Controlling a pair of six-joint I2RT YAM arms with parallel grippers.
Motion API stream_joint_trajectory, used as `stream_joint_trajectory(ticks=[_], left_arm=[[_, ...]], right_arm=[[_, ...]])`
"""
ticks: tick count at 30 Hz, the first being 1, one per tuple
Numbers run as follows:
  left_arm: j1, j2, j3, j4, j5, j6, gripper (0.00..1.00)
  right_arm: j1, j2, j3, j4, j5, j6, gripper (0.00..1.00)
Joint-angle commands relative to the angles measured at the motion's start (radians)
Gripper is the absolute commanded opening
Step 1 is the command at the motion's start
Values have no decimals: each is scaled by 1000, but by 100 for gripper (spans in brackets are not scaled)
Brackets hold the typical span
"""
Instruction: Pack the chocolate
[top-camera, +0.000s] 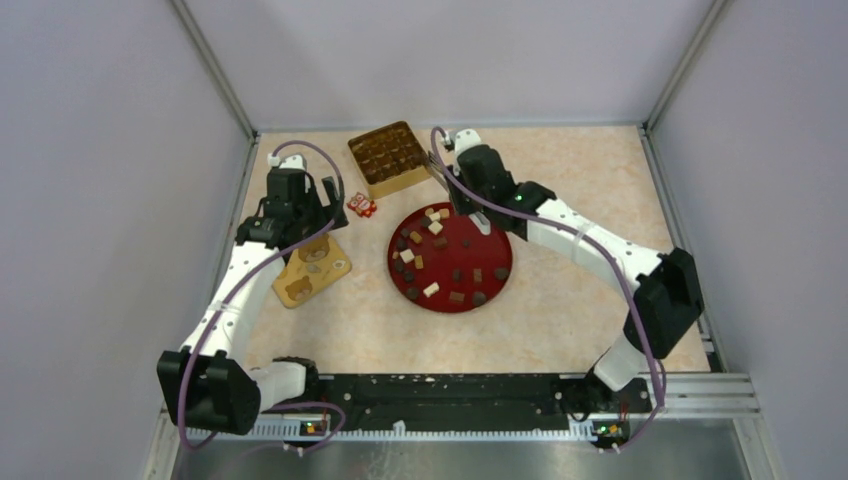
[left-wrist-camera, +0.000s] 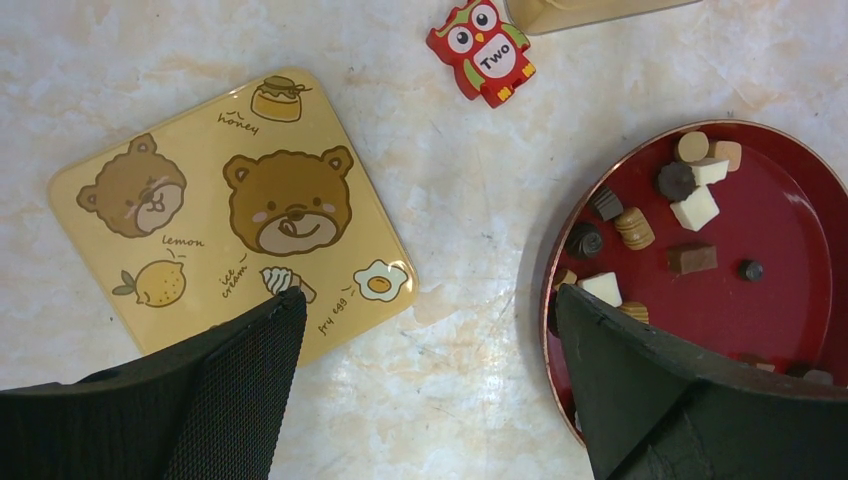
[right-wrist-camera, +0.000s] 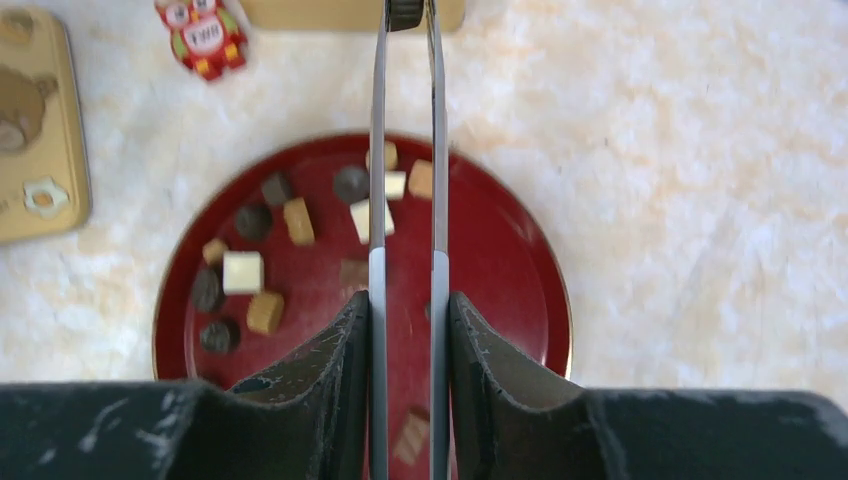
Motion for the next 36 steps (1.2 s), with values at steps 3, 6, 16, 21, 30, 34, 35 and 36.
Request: stream_joint_trajectory(ticks=[3, 6, 16, 21, 30, 34, 35, 36], left_arm=[[1, -30, 21, 14, -23, 0, 99], [1, -39, 21, 5, -34, 3, 99], [1, -47, 15, 0, -36, -1, 99], [1, -50, 15, -3, -47, 6, 99], [1, -46, 13, -2, -42, 4, 99], [1, -47, 13, -3, -44, 6, 99], [1, -48, 14, -4, -45, 6, 99], [1, -48, 13, -4, -46, 6, 99]], right_arm=[[-65, 141, 179, 151, -51, 10, 0], [-86, 212, 243, 151, -76, 19, 0], [-102, 378, 353, 132, -110, 36, 0], [-107, 421, 338, 133, -121, 39, 0], [-107, 453, 346, 139, -126, 46, 0], [-109, 461, 356, 134, -130, 51, 3], [-109, 459, 356, 135, -131, 52, 5], [-109, 458, 356, 134, -132, 53, 7]])
